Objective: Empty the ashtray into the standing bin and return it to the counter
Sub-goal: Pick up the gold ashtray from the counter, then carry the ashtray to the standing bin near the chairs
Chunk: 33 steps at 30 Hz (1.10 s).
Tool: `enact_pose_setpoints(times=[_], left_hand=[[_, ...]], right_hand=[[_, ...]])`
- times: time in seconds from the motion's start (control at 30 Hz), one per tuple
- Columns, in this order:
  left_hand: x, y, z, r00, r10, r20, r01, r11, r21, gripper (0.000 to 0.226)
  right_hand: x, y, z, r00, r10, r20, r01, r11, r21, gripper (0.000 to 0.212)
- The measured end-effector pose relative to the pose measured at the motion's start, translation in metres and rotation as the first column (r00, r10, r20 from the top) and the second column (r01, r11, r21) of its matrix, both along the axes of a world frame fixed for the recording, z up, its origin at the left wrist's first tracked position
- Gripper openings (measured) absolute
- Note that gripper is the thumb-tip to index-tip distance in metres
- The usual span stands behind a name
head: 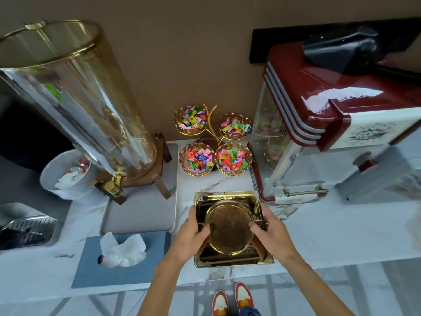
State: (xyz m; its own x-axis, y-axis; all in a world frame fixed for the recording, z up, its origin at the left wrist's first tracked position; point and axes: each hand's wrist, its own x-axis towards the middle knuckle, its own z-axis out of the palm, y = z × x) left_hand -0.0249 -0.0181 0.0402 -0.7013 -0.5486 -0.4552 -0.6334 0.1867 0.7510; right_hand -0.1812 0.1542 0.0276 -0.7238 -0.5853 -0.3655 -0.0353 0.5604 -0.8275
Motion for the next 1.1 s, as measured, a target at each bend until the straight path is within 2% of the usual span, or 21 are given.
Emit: enact_pose_setpoints(times=[0.1,0.2,0.33,0.47,0.8,1.1], left_hand=[[0.006,0.007,0.016,0.993,0.09,-0.082,-0.085,0.994,0.065,0.058],[0.008,0.015,0.03,0.977,0.167,-0.135,-0.147,0.978,0.146,0.07],[0.003,0.024,0.045,0.96,0.185,-0.209,-0.158,0.977,0.142,0.064],[-0.007,0.044,0.062,0.95,0.15,-0.272,-0.113,0.983,0.148,0.064],[-0.051,0.141,0.09,0.941,-0.108,-0.319,0.165,0.974,0.157,0.06],[-0.072,0.299,0.105,0.871,-0.358,-0.337,0.413,0.905,0.104,0.069]], right_hand=[[0.008,0.007,0.016,0.978,-0.158,0.139,0.174,0.979,-0.108,0.062],[0.015,0.017,0.035,0.949,-0.236,0.21,0.281,0.934,-0.22,0.061],[0.019,0.037,0.057,0.926,-0.294,0.238,0.356,0.888,-0.291,0.057],[0.022,0.068,0.076,0.932,-0.308,0.191,0.358,0.865,-0.352,0.053],[0.029,0.194,0.1,0.852,-0.511,0.117,0.509,0.755,-0.414,0.056],[0.068,0.361,0.116,0.72,-0.689,0.081,0.636,0.61,-0.472,0.069]])
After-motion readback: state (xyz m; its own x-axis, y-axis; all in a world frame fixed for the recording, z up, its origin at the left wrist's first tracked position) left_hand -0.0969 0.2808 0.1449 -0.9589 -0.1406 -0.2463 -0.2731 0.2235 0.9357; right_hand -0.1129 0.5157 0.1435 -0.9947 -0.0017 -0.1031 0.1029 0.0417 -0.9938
